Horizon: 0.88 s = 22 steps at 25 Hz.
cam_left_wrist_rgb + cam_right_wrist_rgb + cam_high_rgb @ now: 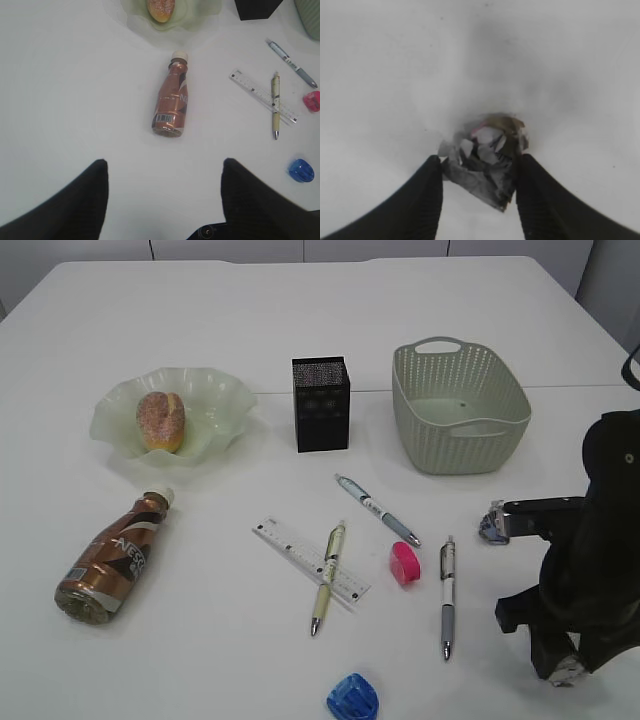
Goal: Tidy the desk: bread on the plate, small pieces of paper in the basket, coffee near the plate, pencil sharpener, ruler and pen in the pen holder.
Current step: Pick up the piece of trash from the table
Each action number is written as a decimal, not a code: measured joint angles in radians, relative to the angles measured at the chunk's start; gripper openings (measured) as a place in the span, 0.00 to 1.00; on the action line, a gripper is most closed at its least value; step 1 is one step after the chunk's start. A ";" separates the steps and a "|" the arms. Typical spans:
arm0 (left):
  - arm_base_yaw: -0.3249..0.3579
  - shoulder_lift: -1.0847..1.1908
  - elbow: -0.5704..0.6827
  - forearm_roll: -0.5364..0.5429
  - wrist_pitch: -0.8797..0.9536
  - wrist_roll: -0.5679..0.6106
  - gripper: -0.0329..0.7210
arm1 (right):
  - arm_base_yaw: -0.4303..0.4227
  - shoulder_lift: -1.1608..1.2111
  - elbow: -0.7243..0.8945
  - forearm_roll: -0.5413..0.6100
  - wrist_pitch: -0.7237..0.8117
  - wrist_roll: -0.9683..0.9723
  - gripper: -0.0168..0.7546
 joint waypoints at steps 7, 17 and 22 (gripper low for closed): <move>0.000 0.000 0.000 0.000 0.000 0.000 0.71 | 0.000 0.000 0.000 0.002 -0.013 0.000 0.22; 0.000 0.000 0.000 -0.001 0.000 0.000 0.71 | 0.000 0.000 0.000 0.002 -0.017 0.000 0.04; 0.000 0.000 0.000 -0.012 0.000 0.000 0.71 | 0.000 -0.056 -0.037 0.002 0.063 0.000 0.04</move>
